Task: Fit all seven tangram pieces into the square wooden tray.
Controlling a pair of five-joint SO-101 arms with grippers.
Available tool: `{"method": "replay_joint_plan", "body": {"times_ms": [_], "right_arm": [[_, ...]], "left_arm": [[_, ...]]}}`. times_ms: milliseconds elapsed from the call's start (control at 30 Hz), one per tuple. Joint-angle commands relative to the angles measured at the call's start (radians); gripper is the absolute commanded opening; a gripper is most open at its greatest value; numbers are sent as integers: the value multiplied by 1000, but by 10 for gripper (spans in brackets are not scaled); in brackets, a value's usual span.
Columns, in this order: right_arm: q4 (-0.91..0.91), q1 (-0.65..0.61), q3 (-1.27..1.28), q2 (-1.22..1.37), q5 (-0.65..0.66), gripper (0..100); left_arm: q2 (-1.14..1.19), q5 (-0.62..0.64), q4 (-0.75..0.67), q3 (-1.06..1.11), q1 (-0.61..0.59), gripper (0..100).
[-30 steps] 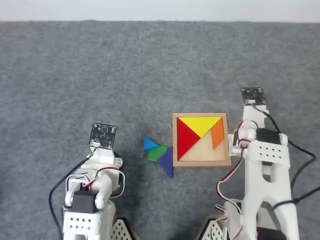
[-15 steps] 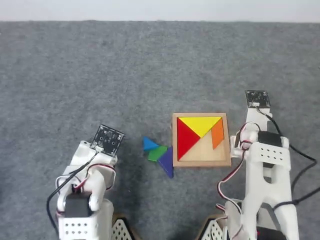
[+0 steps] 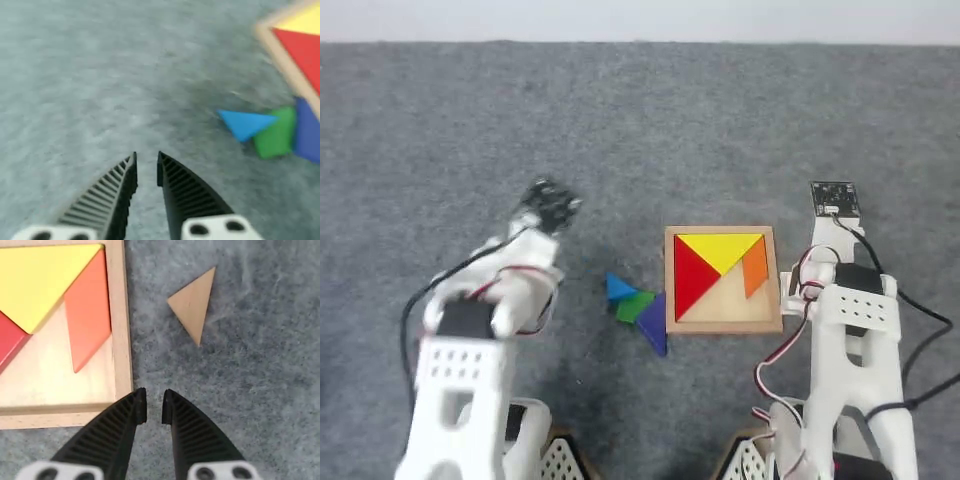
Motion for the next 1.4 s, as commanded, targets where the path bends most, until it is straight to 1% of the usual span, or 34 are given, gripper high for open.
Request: {"method": "replay_joint_plan", "body": {"times_ms": [0,133,267,367,467,533,600,700,767,867,967,1033,1133,1200,1267,1367], "right_arm": [[-18,15,-3,-30,-12,58],[-35,16,-3,-30,-12,60],[-38,21,-11,-30,-11,62],[-38,48,-23,-30,-11,62],[-33,56,-23,-30,-6,62],[-36,61,-26,-30,-5,63],[-38,61,-54,-28,-2,63],[-31,51,-157,2,31,64],[-28,48,-252,84,41,64],[-27,50,-402,289,80,64],[-28,58,-528,495,97,64],[-33,67,-583,591,97,74],[-39,74,-608,648,117,150],[-77,71,-591,657,129,198],[-131,74,-568,667,129,214],[-159,73,-557,704,140,209]], "left_arm": [[110,20,11,-102,100,73],[155,80,-15,-134,178,73],[198,160,-92,-140,230,73],[245,219,-138,-142,264,73],[298,239,-152,-143,316,74],[327,241,-144,-157,350,93],[345,276,-147,-168,364,108],[364,305,-150,-185,362,111],[359,327,-150,-186,356,111],[345,341,-158,-183,305,111],[331,339,-201,-150,238,112],[327,336,-235,-110,213,112],[327,302,-269,-64,203,112],[327,288,-282,-44,203,112],[327,287,-284,-41,203,112],[327,287,-285,-42,203,112]]}}
